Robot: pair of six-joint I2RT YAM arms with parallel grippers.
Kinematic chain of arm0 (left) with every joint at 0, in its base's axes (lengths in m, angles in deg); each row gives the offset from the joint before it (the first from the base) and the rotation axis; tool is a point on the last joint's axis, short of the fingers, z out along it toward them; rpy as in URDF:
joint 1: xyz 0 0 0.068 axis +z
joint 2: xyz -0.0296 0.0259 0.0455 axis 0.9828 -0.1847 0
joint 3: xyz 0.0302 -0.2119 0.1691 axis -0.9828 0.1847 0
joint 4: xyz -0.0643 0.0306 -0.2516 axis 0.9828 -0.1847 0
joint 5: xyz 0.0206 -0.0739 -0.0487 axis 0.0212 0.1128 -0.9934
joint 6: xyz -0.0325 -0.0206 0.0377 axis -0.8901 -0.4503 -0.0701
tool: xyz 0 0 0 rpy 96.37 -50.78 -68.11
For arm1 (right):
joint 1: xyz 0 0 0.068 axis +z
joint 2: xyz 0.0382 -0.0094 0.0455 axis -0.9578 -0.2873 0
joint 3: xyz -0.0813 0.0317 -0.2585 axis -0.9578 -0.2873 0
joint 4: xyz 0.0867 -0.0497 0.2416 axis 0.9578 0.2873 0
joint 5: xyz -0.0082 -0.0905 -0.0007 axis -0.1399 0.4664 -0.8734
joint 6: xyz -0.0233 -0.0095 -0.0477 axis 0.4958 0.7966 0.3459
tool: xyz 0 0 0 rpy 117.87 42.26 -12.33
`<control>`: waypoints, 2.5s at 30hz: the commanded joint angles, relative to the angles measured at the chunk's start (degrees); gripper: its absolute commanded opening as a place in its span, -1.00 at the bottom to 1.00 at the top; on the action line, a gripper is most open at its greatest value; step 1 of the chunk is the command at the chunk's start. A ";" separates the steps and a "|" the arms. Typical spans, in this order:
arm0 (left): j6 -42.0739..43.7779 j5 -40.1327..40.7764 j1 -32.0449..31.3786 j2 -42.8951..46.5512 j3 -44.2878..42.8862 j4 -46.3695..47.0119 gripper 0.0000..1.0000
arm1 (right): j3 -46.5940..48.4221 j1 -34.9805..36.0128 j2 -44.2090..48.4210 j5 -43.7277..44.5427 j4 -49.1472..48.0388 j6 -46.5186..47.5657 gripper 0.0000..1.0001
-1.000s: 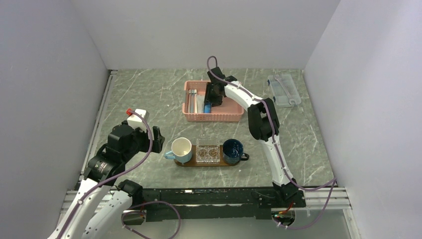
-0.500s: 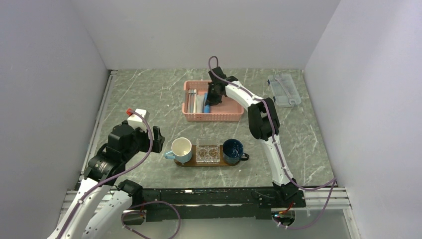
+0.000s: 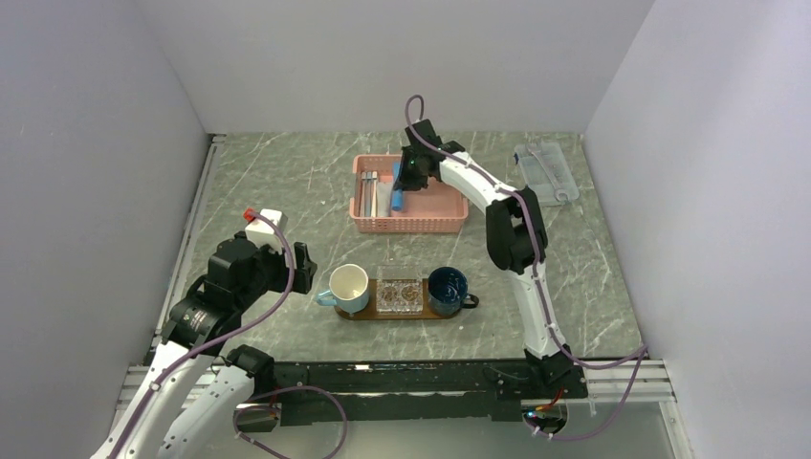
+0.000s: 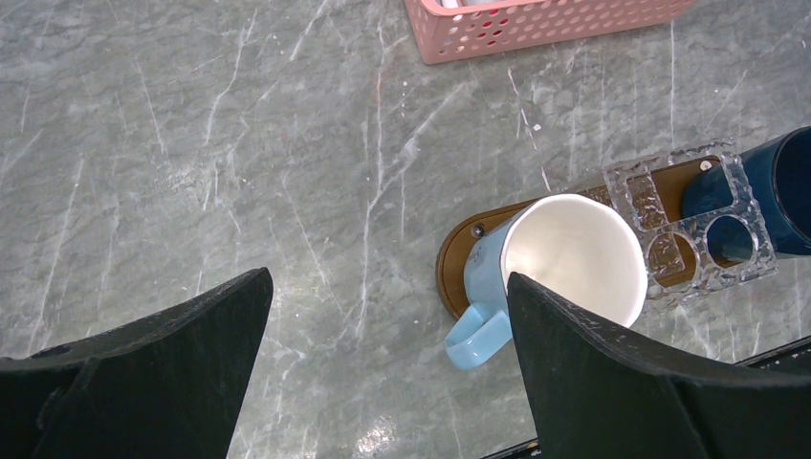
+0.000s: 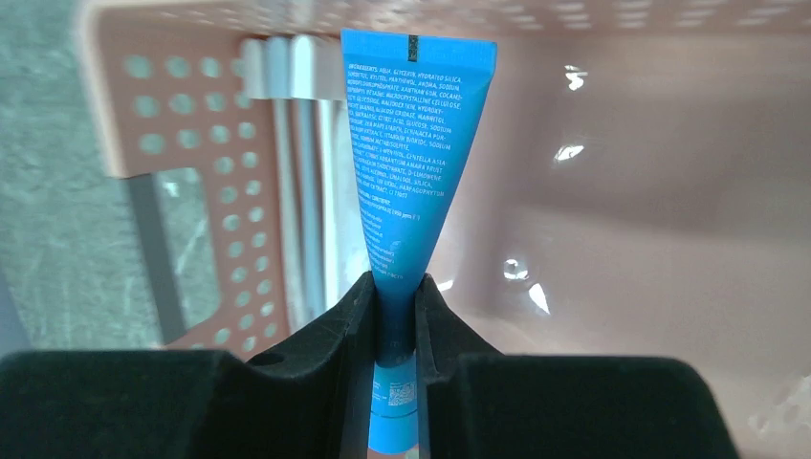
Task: Prepare toiletry sets of a toothbrush and toothpaste on the tray
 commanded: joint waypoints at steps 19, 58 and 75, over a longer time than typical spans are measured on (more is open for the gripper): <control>1.31 -12.21 0.22 -4.64 -13.78 4.07 0.98 | -26.74 3.60 38.50 -0.98 -21.66 17.18 -0.78; -10.51 -51.48 0.26 -8.48 -15.61 5.35 0.98 | -46.10 31.21 71.47 -14.33 -2.58 41.70 -0.74; -13.82 -60.60 0.22 -14.54 -12.07 9.09 0.68 | -41.80 37.02 68.67 -11.02 0.11 43.56 -0.66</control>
